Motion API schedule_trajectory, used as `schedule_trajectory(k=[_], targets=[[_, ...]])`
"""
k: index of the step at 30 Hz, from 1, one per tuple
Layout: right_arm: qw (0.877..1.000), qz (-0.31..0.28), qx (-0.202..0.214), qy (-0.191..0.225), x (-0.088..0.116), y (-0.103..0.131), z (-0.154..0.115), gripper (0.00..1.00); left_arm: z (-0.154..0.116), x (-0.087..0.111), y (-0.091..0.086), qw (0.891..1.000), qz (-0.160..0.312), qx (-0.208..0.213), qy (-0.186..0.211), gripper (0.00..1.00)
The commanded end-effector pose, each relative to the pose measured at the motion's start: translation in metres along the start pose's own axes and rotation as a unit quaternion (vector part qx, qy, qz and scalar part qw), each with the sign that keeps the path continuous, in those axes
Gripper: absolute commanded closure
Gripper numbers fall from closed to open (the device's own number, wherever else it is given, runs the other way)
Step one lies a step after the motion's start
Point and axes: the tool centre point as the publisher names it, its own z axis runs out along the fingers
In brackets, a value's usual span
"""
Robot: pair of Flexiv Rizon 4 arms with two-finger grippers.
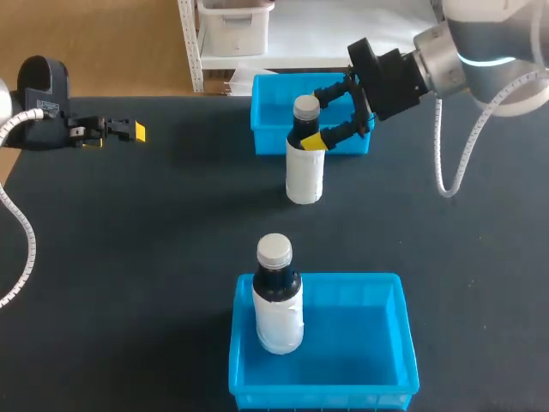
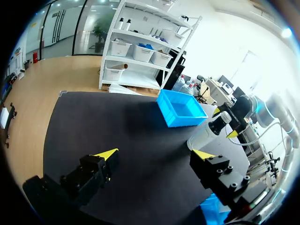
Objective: Pick up the bottle, and place it in the far bin if it is heavy, or in the near bin if it is light.
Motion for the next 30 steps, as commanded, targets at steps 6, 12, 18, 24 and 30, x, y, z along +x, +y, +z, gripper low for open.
schedule_trajectory(k=[6, 12, 18, 24, 30], targets=[[1.0, 0.002, 0.003, -0.001, 0.0008, -0.0027, 0.0058, 0.0, 0.0, 0.0, 0.0, 1.0, 0.0, 0.0, 0.0, 0.0], [1.0, 0.003, 0.003, -0.003, 0.0005, -0.0028, 0.0071, 0.42, 0.0, 0.0, 0.0, 1.0, 0.0, 0.0, 0.0, 0.0], [1.0, 0.004, 0.004, -0.004, 0.0025, -0.0035, 0.0073, 0.51, 0.0, 0.0, 0.0, 1.0, 0.0, 0.0, 0.0, 0.0], [1.0, 0.005, 0.005, -0.004, 0.0035, -0.0035, 0.0071, 0.67, 0.0, 0.0, 0.0, 1.0, 0.0, 0.0, 0.0, 0.0], [1.0, -0.003, 0.01, -0.006, -0.0027, -0.0013, -0.0006, 1.0, 0.0, 0.0, 0.0, 1.0, 0.0, 0.0, 0.0, 0.0]])
